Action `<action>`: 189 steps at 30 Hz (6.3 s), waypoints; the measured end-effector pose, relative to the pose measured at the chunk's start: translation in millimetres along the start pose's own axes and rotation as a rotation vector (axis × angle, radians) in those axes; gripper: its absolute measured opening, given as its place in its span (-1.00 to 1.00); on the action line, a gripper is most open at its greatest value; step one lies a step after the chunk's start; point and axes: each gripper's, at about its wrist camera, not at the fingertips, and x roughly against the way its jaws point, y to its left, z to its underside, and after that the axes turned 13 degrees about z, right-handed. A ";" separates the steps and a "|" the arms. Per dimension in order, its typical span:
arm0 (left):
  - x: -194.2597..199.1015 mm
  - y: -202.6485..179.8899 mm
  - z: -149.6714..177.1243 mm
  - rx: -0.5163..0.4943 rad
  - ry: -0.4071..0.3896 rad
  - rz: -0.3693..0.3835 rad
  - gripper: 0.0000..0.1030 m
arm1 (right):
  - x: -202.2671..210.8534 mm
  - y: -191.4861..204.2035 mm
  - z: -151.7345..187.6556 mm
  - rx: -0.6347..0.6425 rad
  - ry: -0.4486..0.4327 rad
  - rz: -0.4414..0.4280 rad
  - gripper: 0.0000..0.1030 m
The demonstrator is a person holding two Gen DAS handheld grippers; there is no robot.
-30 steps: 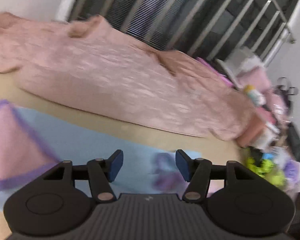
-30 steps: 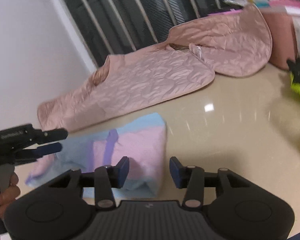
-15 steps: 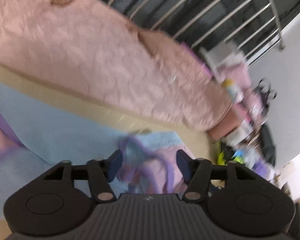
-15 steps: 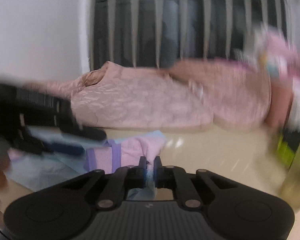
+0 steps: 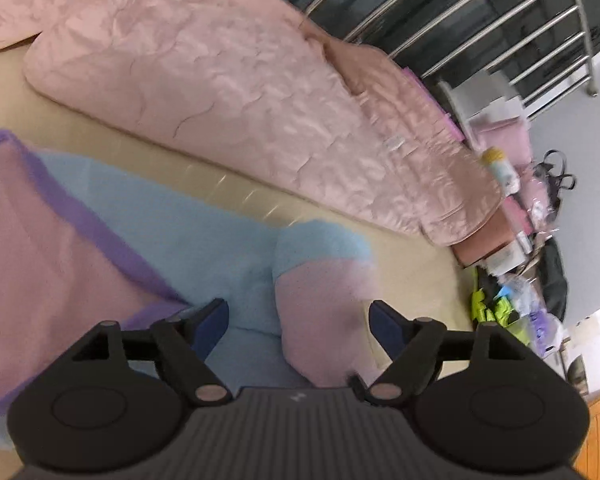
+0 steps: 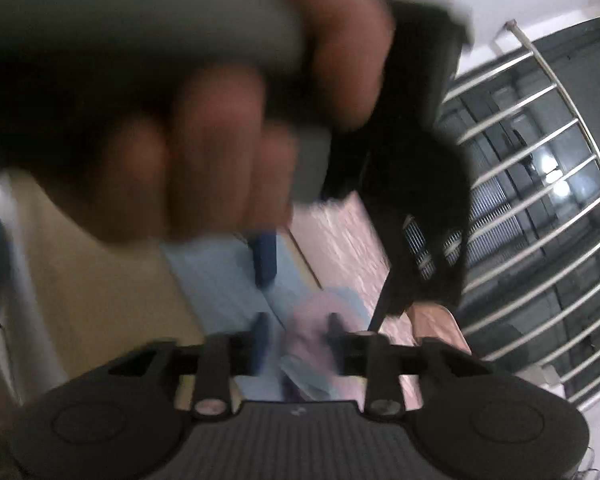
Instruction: Fold clothes
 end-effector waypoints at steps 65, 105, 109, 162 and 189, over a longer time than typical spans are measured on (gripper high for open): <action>7.4 -36.0 87.5 0.138 -0.221 -0.061 -0.58 | -193.7 -152.2 76.7 -0.790 0.269 -0.794 -0.15; 12.7 -57.2 102.4 -0.275 -0.075 -0.270 -0.26 | -41.2 -116.5 119.0 -0.819 0.318 -0.459 -0.73; 5.4 -60.5 103.6 -0.337 -0.064 -0.286 -0.25 | -20.8 -106.1 116.3 -0.854 0.344 -0.354 -0.73; 28.3 -51.7 116.9 -0.309 -0.084 -0.149 0.31 | -37.5 -130.6 129.5 -0.953 0.358 -0.492 -0.93; 29.6 -49.1 102.5 -0.156 -0.101 -0.082 -0.24 | -47.4 -135.6 129.2 -0.984 0.356 -0.527 -0.40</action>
